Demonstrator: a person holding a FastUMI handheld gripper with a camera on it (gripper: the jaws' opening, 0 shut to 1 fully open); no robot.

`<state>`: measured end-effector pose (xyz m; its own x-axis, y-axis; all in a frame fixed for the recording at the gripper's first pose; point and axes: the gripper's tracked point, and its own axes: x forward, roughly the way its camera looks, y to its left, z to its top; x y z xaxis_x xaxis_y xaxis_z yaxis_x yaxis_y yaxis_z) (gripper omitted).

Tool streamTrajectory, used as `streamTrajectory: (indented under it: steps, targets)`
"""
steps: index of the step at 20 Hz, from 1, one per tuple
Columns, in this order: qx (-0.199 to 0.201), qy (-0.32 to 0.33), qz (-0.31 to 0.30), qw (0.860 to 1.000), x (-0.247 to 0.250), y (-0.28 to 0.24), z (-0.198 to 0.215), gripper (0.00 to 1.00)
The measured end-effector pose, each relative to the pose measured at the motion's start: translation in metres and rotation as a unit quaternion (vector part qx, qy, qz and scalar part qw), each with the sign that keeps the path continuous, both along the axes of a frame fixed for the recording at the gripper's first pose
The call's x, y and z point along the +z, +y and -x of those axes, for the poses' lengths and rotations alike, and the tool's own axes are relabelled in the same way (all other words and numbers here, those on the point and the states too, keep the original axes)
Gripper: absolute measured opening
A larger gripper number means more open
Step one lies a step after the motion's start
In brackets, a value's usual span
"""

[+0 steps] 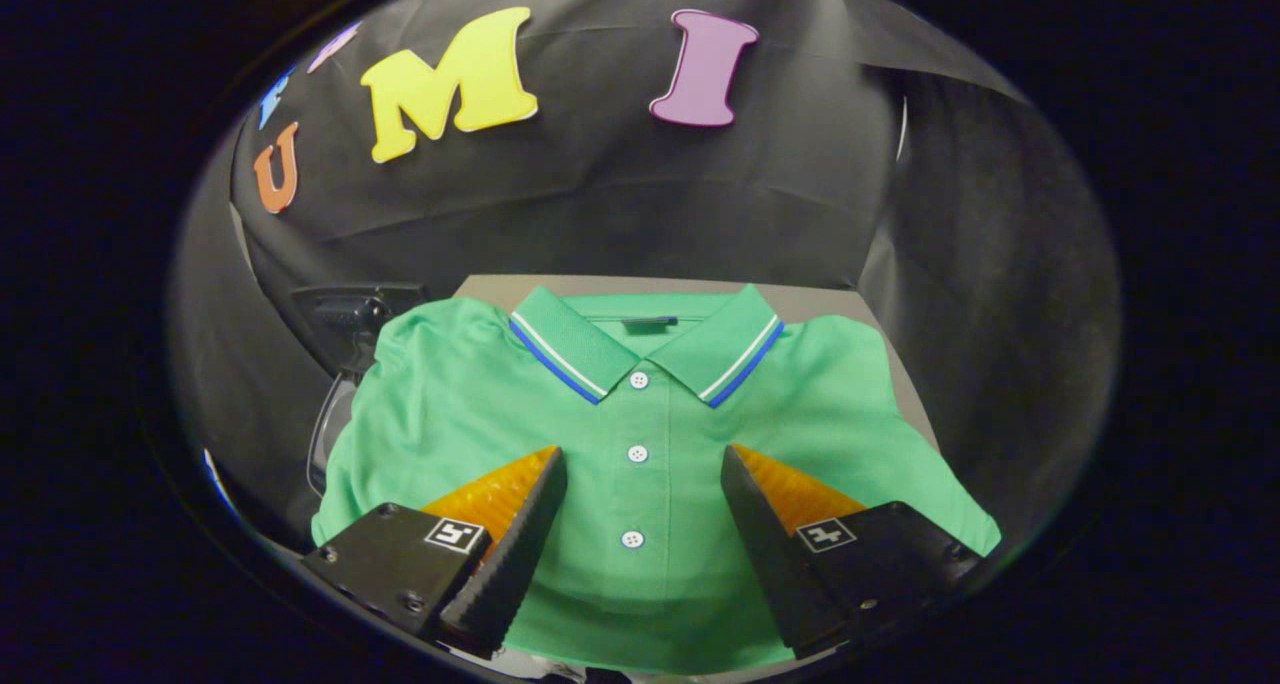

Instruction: Put the clothes into the washing machine and then close the washing machine lid.

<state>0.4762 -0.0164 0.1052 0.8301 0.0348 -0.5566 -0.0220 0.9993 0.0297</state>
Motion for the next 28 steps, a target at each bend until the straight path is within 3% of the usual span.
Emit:
streamTrajectory:
  steps: [4, 6, 9, 11, 13, 19, 23, 28]
  targets:
    - [0.0, 0.018, 0.0, 1.0, 0.0, 0.002, 0.0, 0.91]
    - [-0.003, 0.009, -0.003, 1.0, -0.004, 0.002, -0.004, 0.81]
    - [-0.013, -0.005, -0.008, 1.0, 0.0, 0.002, -0.006, 0.36]
    - [-0.02, -0.007, -0.018, 1.0, 0.003, 0.003, -0.007, 0.16]
    - [-0.023, -0.013, -0.03, 0.999, 0.005, 0.005, -0.006, 0.08]
    - [-0.015, -0.066, -0.09, 0.994, 0.027, 0.027, 0.018, 0.05]
    - [0.008, -0.132, -0.105, 0.986, 0.077, 0.054, 0.049, 0.05]
    - [0.045, -0.22, -0.134, 0.965, 0.145, 0.108, 0.085, 0.05]
